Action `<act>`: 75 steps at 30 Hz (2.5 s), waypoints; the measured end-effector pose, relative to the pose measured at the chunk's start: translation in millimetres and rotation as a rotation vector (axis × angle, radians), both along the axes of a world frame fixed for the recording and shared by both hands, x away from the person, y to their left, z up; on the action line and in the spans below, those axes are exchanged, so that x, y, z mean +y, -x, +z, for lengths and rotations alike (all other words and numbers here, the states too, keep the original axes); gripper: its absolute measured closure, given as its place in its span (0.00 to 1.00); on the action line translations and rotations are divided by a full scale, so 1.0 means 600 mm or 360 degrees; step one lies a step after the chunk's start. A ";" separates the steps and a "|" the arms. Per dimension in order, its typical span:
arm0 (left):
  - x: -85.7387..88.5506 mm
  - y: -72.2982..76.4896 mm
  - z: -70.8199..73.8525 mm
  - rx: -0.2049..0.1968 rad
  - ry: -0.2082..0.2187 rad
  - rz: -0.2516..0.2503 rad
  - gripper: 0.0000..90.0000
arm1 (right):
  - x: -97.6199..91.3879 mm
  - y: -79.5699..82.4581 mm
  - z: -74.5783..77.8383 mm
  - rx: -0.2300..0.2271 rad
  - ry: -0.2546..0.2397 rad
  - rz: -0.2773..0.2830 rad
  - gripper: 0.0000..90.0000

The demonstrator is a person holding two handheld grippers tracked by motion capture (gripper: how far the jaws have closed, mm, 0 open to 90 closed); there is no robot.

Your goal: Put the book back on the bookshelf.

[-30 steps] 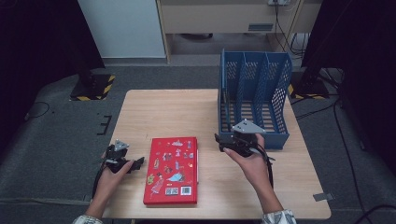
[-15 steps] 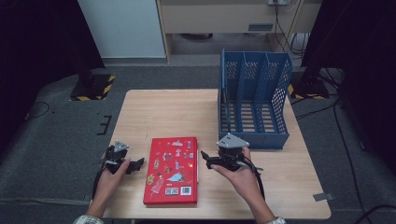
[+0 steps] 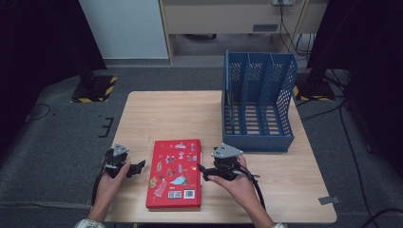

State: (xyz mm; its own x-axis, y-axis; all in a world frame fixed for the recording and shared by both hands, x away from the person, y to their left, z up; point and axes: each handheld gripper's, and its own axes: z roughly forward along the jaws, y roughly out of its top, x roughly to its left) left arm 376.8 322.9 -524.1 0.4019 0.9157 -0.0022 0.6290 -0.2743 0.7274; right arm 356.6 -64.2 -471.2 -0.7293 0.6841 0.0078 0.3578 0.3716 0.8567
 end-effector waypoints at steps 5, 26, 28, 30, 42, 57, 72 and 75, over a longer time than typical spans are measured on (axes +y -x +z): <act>-0.014 0.015 0.018 -0.0026 0.0049 -0.0037 0.08 | 0.011 0.006 -0.007 0.0022 0.0016 0.0038 0.18; -0.085 0.054 0.032 0.0074 0.0190 -0.0328 0.16 | 0.043 0.030 -0.043 0.0131 0.0083 0.0177 0.18; -0.086 0.054 0.031 0.0085 0.0200 -0.0342 0.20 | 0.044 0.030 -0.045 0.0140 0.0084 0.0175 0.18; -0.089 0.053 0.028 0.0113 0.0218 -0.0364 0.22 | 0.045 0.029 -0.047 0.0156 0.0084 0.0181 0.18; -0.091 0.048 0.026 0.0153 0.0273 -0.0406 0.29 | 0.044 0.027 -0.056 0.0193 0.0095 0.0186 0.17; -0.114 0.039 0.026 0.0131 0.0265 -0.0480 0.29 | 0.043 0.020 -0.068 0.0266 0.0053 0.0174 0.12; -0.120 0.039 0.024 0.0115 0.0259 -0.0497 0.25 | 0.032 -0.001 -0.086 0.0412 -0.0087 0.0167 0.05; -0.119 0.040 0.023 0.0108 0.0261 -0.0502 0.25 | 0.033 -0.005 -0.088 0.0431 -0.0106 0.0156 0.04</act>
